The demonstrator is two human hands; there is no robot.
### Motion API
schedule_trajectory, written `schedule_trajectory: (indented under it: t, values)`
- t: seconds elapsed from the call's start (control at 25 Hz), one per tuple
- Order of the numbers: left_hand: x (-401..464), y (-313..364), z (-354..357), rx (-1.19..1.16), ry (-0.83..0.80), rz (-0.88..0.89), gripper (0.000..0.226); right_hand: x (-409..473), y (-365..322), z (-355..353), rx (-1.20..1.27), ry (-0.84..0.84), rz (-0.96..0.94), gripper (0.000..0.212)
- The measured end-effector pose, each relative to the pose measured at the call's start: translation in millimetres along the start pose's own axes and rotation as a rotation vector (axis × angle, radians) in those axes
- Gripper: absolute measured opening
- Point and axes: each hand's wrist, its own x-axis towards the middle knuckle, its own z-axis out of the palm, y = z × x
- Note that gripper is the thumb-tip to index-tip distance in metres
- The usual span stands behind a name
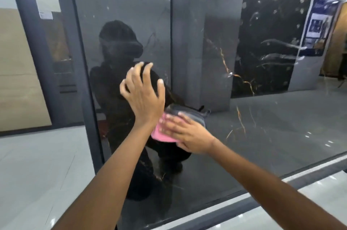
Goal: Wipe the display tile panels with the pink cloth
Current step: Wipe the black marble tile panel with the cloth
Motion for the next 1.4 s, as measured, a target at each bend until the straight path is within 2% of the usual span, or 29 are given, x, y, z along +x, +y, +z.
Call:
schedule_trajectory:
  t: [0.04, 0.08, 0.2, 0.28, 0.32, 0.36, 0.4, 0.48, 0.52, 0.56, 0.6, 0.64, 0.72, 0.8, 0.84, 0.88, 0.92, 1.0, 1.04, 1.08, 1.12, 1.2, 1.24, 1.28, 1.32, 1.36, 1.4]
  values:
    - [19, 17, 6, -0.015, -0.017, 0.048, 0.046, -11, 13, 1, -0.058, -0.015, -0.056, 0.065]
    - [35, 30, 13, 0.001, -0.044, 0.09, 0.05, -24, 34, 0, -0.094, 0.032, 0.018, 0.067]
    - [49, 44, 42, 0.236, -0.109, 0.15, 0.063, -69, 123, -15, -0.162, 0.268, 0.521, 0.081]
    - [47, 35, 50, 0.326, -0.088, 0.154, 0.066, -85, 170, -35, -0.029, 0.431, 0.946, 0.074]
    - [46, 33, 53, 0.334, -0.067, 0.156, 0.066, -82, 180, -37, 0.085, 0.496, 1.082, 0.07]
    - [45, 33, 56, 0.342, -0.054, 0.156, 0.066, -75, 179, -35, 0.153, 0.495, 1.067, 0.068]
    - [45, 32, 58, 0.347, -0.044, 0.155, 0.065, -68, 167, -28, 0.169, 0.434, 0.882, 0.067]
    - [46, 31, 60, 0.363, -0.031, 0.149, 0.065, -68, 130, -6, 0.046, 0.185, 0.137, 0.069]
    - [46, 32, 60, 0.368, -0.029, 0.141, 0.065, -73, 129, -4, -0.054, 0.078, -0.136, 0.072]
    - [46, 34, 60, 0.372, -0.027, 0.137, 0.066, -76, 145, -8, -0.124, 0.043, -0.243, 0.078]
    - [46, 35, 59, 0.374, -0.028, 0.139, 0.066, -74, 172, -15, -0.165, 0.105, -0.204, 0.082]
    - [45, 34, 59, 0.378, -0.029, 0.137, 0.065, -67, 200, -27, -0.179, 0.195, -0.059, 0.083]
    - [45, 37, 59, 0.394, -0.025, 0.128, 0.064, -46, 259, -59, -0.131, 0.373, 0.375, 0.077]
    - [46, 39, 59, 0.404, -0.026, 0.118, 0.063, -16, 270, -83, 0.022, 0.502, 0.821, 0.072]
    - [45, 39, 59, 0.406, -0.028, 0.112, 0.063, -5, 254, -78, 0.065, 0.525, 0.901, 0.074]
    - [45, 39, 59, 0.411, -0.027, 0.109, 0.063, -2, 231, -64, 0.046, 0.511, 0.799, 0.078]
    - [44, 39, 59, 0.419, -0.022, 0.107, 0.063, -7, 201, -45, 0.0, 0.434, 0.517, 0.082]
    - [44, 39, 60, 0.414, -0.019, 0.1, 0.061, -26, 166, -34, -0.127, 0.158, -0.165, 0.079]
    - [45, 39, 60, 0.409, -0.023, 0.099, 0.06, -29, 179, -38, -0.189, 0.112, -0.342, 0.074]
    - [46, 40, 60, 0.41, -0.027, 0.101, 0.059, -22, 204, -46, -0.248, 0.169, -0.369, 0.07]
    - [47, 40, 59, 0.413, -0.03, 0.102, 0.059, -8, 231, -58, -0.272, 0.268, -0.225, 0.068]
    - [46, 41, 58, 0.417, -0.035, 0.1, 0.059, 24, 287, -91, -0.19, 0.471, 0.36, 0.07]
    - [45, 40, 58, 0.42, -0.033, 0.098, 0.059, 36, 300, -105, -0.093, 0.514, 0.619, 0.071]
    - [44, 39, 58, 0.424, -0.032, 0.1, 0.059, 43, 297, -107, -0.02, 0.537, 0.752, 0.072]
    - [43, 38, 59, 0.425, -0.031, 0.103, 0.059, 42, 282, -94, -0.025, 0.554, 0.731, 0.074]
    - [44, 36, 60, 0.423, -0.029, 0.108, 0.059, 37, 257, -75, -0.045, 0.509, 0.551, 0.077]
    - [46, 35, 60, 0.42, -0.024, 0.112, 0.058, 26, 223, -58, -0.066, 0.406, 0.243, 0.08]
